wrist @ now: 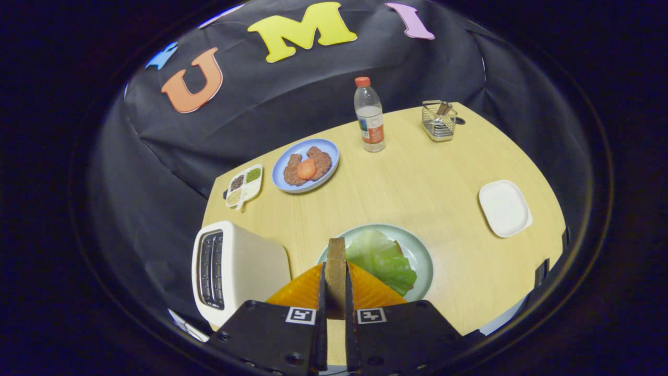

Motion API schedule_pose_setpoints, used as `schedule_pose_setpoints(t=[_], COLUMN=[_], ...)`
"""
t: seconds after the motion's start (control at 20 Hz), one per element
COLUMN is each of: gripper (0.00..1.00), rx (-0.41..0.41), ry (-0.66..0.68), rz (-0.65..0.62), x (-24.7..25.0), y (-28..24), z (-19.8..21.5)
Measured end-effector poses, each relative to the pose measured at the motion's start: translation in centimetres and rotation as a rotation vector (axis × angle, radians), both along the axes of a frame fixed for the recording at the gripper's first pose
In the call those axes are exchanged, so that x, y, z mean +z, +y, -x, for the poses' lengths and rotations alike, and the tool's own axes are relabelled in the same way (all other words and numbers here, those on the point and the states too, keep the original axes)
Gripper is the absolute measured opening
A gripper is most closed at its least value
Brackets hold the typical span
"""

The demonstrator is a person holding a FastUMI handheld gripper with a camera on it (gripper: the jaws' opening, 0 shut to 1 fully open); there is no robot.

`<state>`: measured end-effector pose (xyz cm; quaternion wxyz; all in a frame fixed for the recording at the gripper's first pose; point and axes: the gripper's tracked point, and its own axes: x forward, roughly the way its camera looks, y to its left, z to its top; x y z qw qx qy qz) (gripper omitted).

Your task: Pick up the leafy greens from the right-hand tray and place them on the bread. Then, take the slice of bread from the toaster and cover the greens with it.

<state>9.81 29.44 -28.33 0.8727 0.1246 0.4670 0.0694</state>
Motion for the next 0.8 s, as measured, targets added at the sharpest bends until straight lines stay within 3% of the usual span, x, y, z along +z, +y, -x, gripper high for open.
schedule_pose_setpoints(t=[0.55,0.8], gripper=[0.14,0.14], rx=[0.000,-0.056], ry=[0.063,0.156], rz=[0.051,0.005], x=[-6.2,-8.7], y=[-4.5,-7.1], z=[-1.4,-1.9])
